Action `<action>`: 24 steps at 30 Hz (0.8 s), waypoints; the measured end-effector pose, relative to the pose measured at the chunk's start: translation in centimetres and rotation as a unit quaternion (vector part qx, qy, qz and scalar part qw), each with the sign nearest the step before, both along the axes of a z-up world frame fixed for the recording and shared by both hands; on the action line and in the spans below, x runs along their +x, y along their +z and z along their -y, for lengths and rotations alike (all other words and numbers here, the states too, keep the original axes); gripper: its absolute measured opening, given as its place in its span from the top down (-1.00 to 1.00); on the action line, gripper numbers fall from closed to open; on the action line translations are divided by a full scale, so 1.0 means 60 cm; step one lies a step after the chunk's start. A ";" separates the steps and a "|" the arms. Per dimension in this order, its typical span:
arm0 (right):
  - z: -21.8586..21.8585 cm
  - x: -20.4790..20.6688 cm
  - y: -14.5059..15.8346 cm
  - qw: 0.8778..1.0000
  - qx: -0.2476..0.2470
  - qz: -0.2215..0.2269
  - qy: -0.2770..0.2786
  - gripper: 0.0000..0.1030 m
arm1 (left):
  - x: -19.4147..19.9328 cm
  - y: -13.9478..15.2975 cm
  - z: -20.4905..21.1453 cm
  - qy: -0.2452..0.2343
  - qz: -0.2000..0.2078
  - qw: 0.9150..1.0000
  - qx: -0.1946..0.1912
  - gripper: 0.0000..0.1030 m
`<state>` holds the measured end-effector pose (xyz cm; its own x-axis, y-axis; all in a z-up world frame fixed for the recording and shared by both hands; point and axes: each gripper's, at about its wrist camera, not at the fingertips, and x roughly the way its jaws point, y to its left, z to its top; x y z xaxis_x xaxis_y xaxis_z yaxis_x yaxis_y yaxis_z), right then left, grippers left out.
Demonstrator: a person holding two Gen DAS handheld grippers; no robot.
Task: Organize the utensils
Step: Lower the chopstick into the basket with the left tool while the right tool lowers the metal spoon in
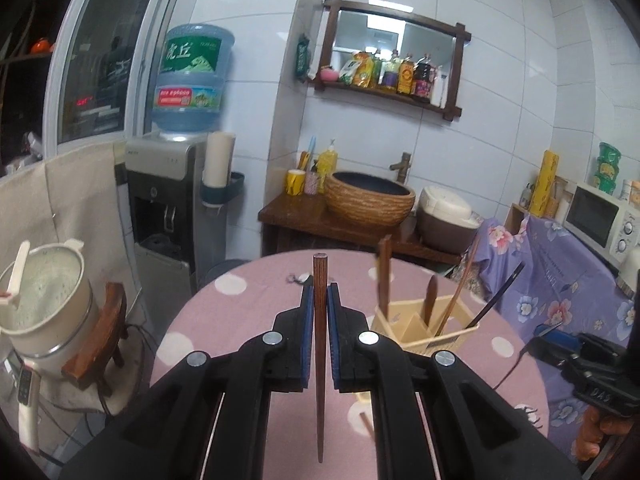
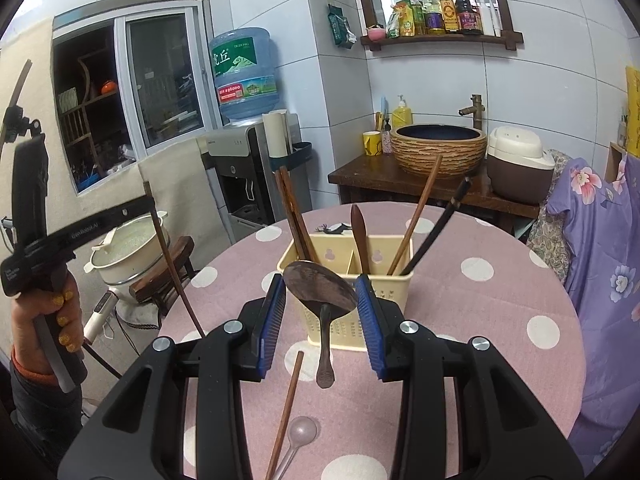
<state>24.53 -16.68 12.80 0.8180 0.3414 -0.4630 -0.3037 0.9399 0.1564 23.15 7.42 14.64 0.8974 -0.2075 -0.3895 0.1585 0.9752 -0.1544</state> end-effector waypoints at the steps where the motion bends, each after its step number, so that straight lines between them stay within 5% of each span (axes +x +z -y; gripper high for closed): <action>1: -0.001 0.007 0.009 1.000 -0.001 0.002 -0.001 0.28 | 0.003 0.015 0.004 -0.008 0.005 1.000 -0.004 0.85; 14: 0.013 0.094 0.111 0.996 0.003 0.070 -0.061 0.28 | 0.047 0.169 0.091 -0.048 0.089 0.994 -0.042 0.85; 20: 0.000 0.132 0.062 0.995 -0.025 0.061 -0.076 0.28 | 0.087 0.118 0.140 -0.023 0.100 0.994 -0.023 0.85; 24: -0.010 0.149 0.012 0.995 -0.037 0.042 -0.076 0.28 | 0.114 0.052 0.155 -0.016 0.069 0.997 -0.029 0.85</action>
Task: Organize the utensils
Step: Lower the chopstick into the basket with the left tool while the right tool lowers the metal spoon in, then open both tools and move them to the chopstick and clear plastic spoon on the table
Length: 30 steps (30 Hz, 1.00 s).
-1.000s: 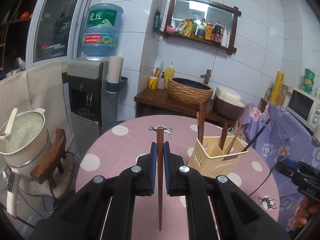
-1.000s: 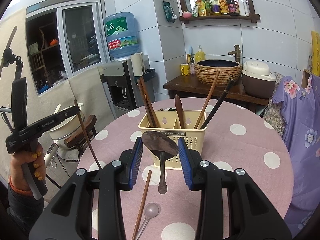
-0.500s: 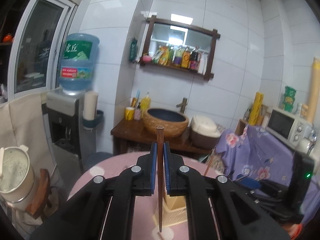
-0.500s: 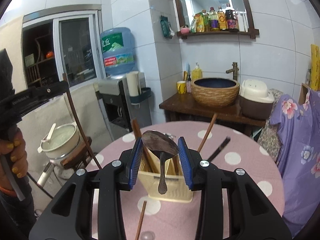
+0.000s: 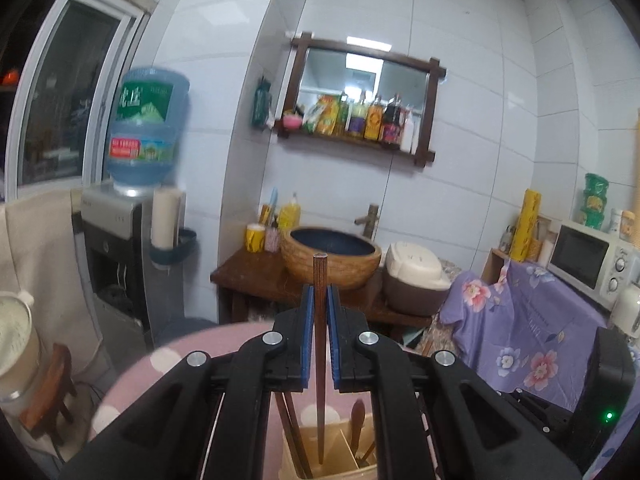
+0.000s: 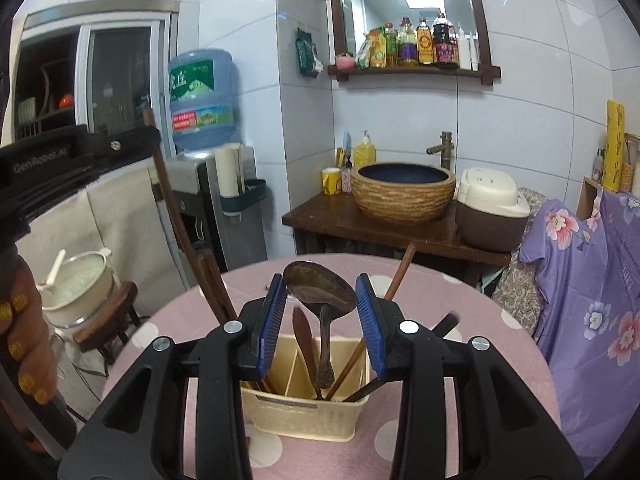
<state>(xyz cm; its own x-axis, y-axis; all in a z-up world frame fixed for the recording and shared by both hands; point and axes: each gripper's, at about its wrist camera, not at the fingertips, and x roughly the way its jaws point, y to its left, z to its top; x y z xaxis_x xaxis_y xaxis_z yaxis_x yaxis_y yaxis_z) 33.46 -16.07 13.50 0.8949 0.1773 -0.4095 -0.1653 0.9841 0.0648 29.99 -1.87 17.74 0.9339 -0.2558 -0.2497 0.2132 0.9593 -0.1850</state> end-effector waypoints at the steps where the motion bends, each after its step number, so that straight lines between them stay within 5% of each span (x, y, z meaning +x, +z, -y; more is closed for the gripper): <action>1: -0.001 0.002 -0.012 1.000 -0.002 -0.005 -0.001 0.28 | 0.003 -0.015 0.003 -0.001 -0.007 1.000 -0.002 0.85; 8: -0.019 0.002 -0.084 0.999 -0.033 -0.030 0.006 0.28 | 0.008 -0.096 0.023 -0.003 -0.043 0.999 0.029 0.85; 19: -0.030 -0.007 -0.122 0.997 -0.068 -0.021 0.000 0.24 | 0.012 -0.131 0.021 -0.012 -0.064 0.997 0.037 0.81; 20: -0.029 -0.012 -0.121 0.997 -0.070 -0.015 -0.002 0.13 | 0.009 -0.131 0.019 -0.013 -0.064 0.997 0.037 0.73; 22: -0.029 -0.029 -0.116 0.997 -0.076 0.004 -0.005 -0.04 | -0.004 -0.129 0.011 -0.012 -0.056 0.998 0.025 -0.10; 23: -0.029 -0.039 -0.114 0.997 -0.077 0.012 -0.004 -0.17 | -0.013 -0.127 0.007 -0.010 -0.049 0.999 0.018 -0.26; 28: -0.023 -0.099 -0.121 0.996 -0.088 0.022 -0.008 -0.53 | -0.065 -0.131 -0.023 0.008 -0.031 0.999 0.014 -0.83; 30: -0.015 -0.119 -0.131 0.997 -0.073 0.006 -0.006 -0.63 | -0.084 -0.145 -0.037 0.022 -0.034 0.999 0.012 -0.89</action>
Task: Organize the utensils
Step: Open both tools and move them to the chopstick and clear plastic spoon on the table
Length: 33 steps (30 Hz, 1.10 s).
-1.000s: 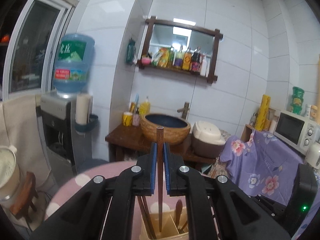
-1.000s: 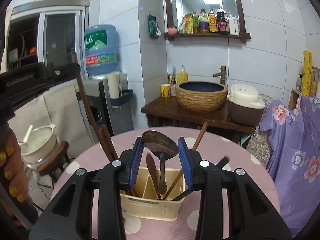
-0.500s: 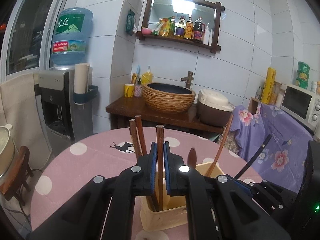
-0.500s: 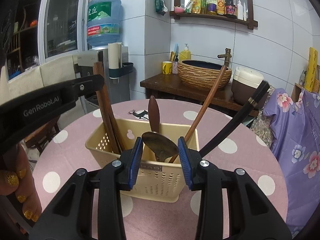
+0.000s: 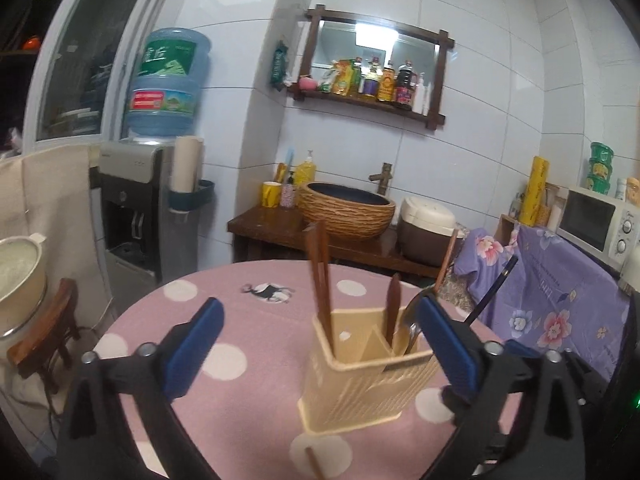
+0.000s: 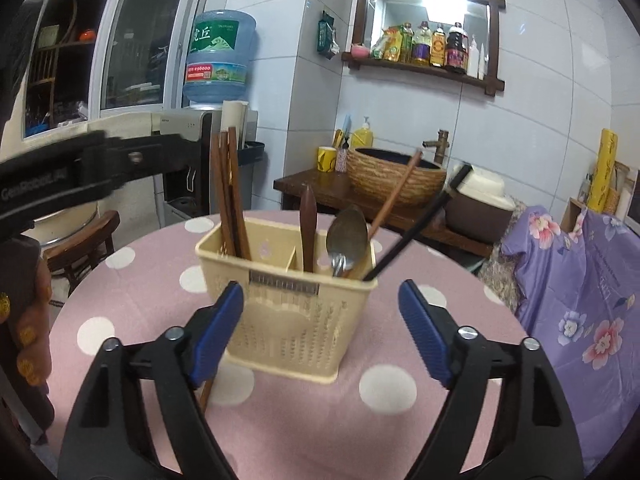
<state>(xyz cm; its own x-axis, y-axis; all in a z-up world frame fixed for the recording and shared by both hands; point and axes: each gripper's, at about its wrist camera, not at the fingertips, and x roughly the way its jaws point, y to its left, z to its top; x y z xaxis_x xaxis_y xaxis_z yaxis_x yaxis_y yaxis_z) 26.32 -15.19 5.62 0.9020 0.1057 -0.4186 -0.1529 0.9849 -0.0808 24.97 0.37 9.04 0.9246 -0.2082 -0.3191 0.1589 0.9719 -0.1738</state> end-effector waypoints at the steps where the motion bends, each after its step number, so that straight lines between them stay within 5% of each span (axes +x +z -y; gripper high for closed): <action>1: 0.004 -0.009 -0.005 1.000 0.011 -0.010 -0.001 -0.65 | -0.008 -0.011 -0.008 0.003 -0.009 1.000 -0.001 -0.89; 10: 0.009 -0.070 -0.084 0.994 0.044 -0.100 -0.012 -0.67 | -0.060 -0.109 -0.052 0.040 -0.096 0.994 0.031 -0.89; 14: 0.007 -0.094 -0.127 0.988 0.056 -0.142 -0.020 -0.47 | -0.085 -0.141 -0.071 0.055 -0.123 0.990 0.030 -0.89; 18: 0.008 -0.114 -0.159 0.981 0.077 -0.175 -0.016 -0.21 | -0.108 -0.165 -0.077 0.064 -0.138 0.987 0.042 -0.89; 22: -0.001 -0.132 -0.185 0.975 0.094 -0.200 -0.005 -0.14 | -0.124 -0.189 -0.077 0.051 -0.158 0.985 0.037 -0.74; 33: -0.061 -0.138 -0.217 0.972 0.059 -0.229 0.008 0.09 | -0.139 -0.202 -0.070 0.045 -0.166 0.984 0.044 -0.61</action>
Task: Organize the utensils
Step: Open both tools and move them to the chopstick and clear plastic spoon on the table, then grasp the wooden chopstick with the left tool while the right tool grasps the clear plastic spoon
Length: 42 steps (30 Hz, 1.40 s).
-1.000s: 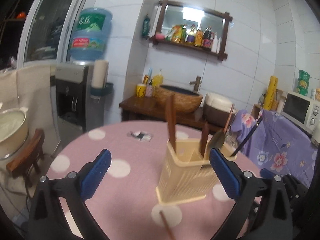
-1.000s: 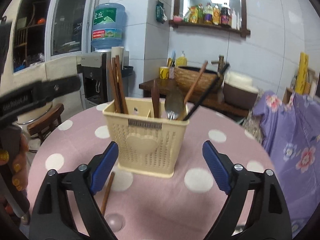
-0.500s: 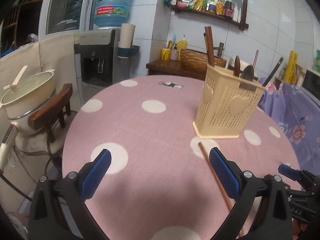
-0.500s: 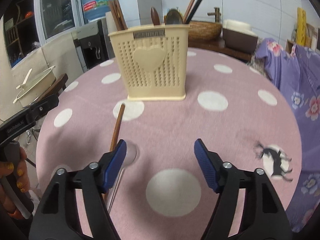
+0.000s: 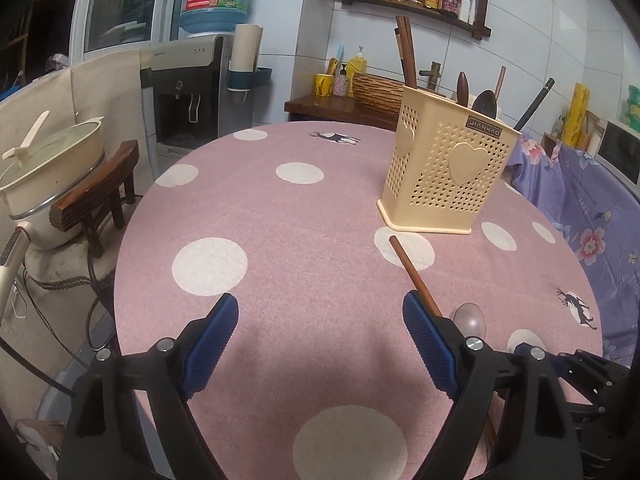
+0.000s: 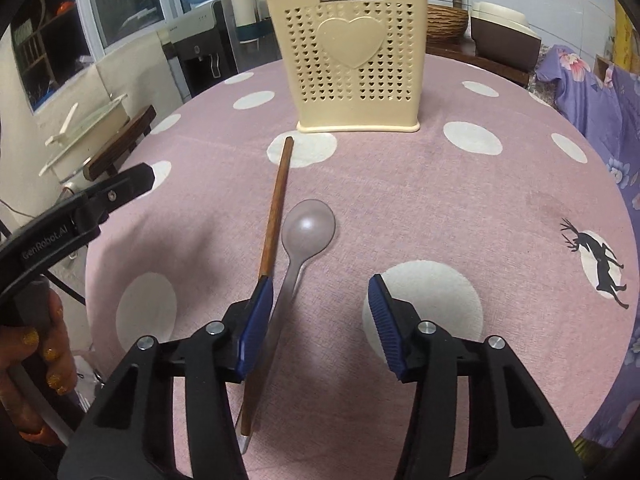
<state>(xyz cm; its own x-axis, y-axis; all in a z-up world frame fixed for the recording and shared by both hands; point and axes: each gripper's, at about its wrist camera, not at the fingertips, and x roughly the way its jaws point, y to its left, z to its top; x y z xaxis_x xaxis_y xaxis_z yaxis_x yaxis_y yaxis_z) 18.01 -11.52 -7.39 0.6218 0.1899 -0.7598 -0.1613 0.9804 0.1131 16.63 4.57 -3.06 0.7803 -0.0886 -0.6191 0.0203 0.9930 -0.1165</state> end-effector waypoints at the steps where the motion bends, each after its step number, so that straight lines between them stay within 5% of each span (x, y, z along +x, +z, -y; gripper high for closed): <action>1: -0.002 0.003 -0.002 1.000 -0.001 -0.005 0.000 0.11 | -0.001 0.000 -0.001 0.001 0.000 1.000 0.000 -0.61; 5: -0.019 0.006 -0.002 1.000 -0.029 -0.003 0.001 0.17 | -0.002 -0.001 0.002 -0.002 0.000 1.000 -0.001 -0.61; 9: -0.024 0.006 -0.002 0.999 -0.049 0.004 0.019 0.62 | -0.001 -0.002 0.009 -0.011 -0.004 1.000 -0.001 -0.61; 14: 0.022 0.007 0.001 0.998 -0.057 0.003 0.015 0.76 | 0.002 -0.005 0.015 -0.020 -0.009 1.000 0.002 -0.61; 25: 0.084 0.003 0.001 0.999 -0.051 0.001 0.017 0.77 | 0.023 -0.013 0.063 -0.063 -0.031 0.998 -0.006 -0.61; 39: 0.095 -0.003 -0.001 1.000 -0.024 0.001 0.004 0.77 | 0.113 -0.061 0.186 -0.121 -0.097 0.985 0.079 -0.61; 42: 0.100 -0.003 0.000 1.000 -0.014 -0.002 0.001 0.77 | 0.115 -0.063 0.191 -0.138 -0.101 0.982 0.082 -0.19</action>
